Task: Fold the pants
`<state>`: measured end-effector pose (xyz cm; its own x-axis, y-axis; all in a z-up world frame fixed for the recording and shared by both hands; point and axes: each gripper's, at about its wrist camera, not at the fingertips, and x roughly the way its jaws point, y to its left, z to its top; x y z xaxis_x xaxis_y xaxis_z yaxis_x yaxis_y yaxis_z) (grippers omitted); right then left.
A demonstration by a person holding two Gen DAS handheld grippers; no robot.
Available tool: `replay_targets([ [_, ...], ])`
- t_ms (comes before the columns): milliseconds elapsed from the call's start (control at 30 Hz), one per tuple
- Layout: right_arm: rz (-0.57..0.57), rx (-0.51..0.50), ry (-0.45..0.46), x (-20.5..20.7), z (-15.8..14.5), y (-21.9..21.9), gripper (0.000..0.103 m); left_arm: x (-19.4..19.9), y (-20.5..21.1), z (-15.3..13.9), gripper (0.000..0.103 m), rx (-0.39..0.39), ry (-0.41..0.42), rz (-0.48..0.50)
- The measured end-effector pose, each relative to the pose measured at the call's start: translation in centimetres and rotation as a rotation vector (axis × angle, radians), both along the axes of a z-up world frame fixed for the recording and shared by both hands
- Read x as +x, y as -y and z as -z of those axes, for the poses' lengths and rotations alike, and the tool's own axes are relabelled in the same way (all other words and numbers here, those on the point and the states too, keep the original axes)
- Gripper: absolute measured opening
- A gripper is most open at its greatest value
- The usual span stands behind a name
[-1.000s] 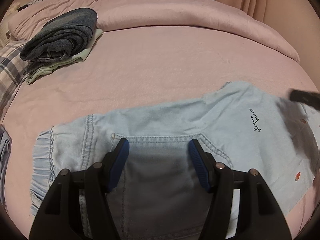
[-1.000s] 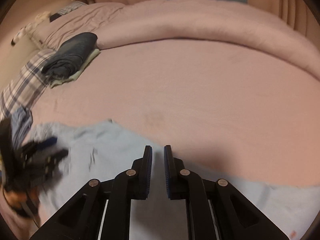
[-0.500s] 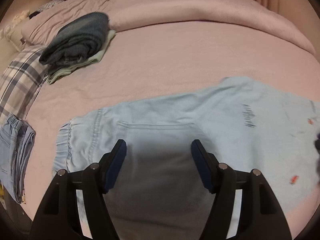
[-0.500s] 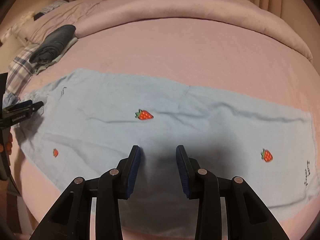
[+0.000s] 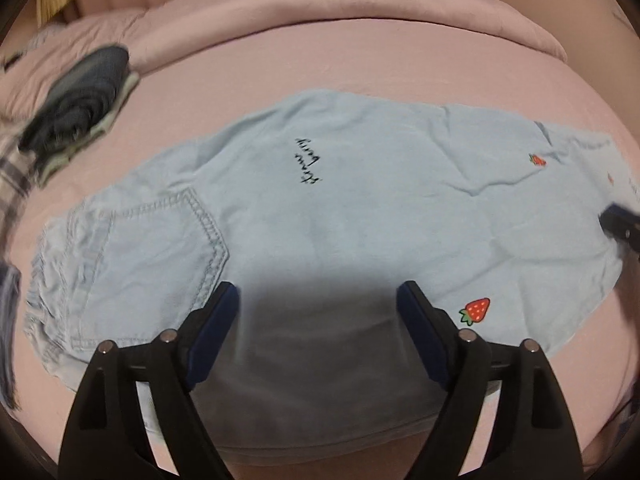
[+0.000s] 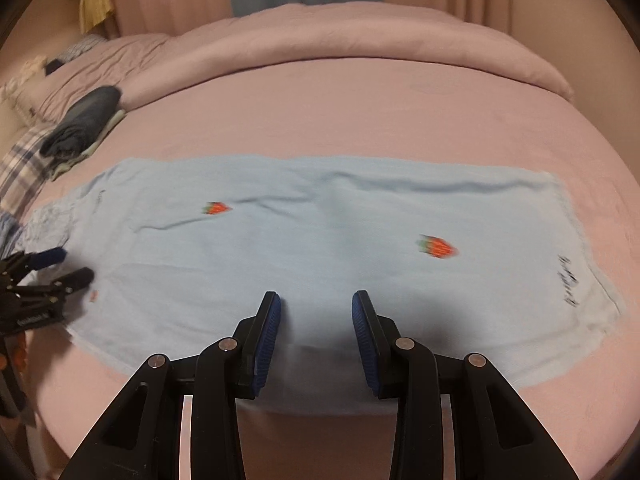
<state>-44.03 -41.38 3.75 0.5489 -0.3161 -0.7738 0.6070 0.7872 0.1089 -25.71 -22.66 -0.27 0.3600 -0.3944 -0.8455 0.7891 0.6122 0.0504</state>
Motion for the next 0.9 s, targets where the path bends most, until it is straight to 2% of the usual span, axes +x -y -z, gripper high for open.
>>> replay_targets([
  [200, 0.136, 0.030, 0.091, -4.0, -0.3, 3.7, 0.037, -0.1, 0.5, 0.1, 0.092, 0.031, 0.025, -0.017],
  [433, 0.261, 0.013, 0.134, -7.6, 0.1, 5.3, 0.037, -1.0, 1.3, -0.7, 0.089, 0.085, 0.028, -0.079],
  [500, 0.292, 0.012, 0.153, -8.8, -0.1, 5.7, 0.037, -2.2, 2.0, -1.3, 0.089, 0.082, 0.035, -0.054],
  [600, 0.377, -0.034, 0.142, -10.6, -0.8, 6.2, 0.037, -5.0, 4.3, -2.8, 0.089, 0.039, 0.056, 0.015],
  [667, 0.399, -0.043, 0.173, -11.6, -1.5, 6.3, 0.037, -6.6, 6.0, -3.5, 0.089, 0.007, 0.052, 0.066],
  [767, 0.352, -0.058, 0.238, -11.5, -2.8, 6.3, 0.037, -10.1, 9.4, -4.0, 0.089, -0.018, 0.046, 0.157],
  [900, 0.293, -0.067, 0.243, -10.1, -3.1, 6.6, 0.037, -13.3, 13.2, -3.7, 0.089, -0.025, 0.018, 0.240],
])
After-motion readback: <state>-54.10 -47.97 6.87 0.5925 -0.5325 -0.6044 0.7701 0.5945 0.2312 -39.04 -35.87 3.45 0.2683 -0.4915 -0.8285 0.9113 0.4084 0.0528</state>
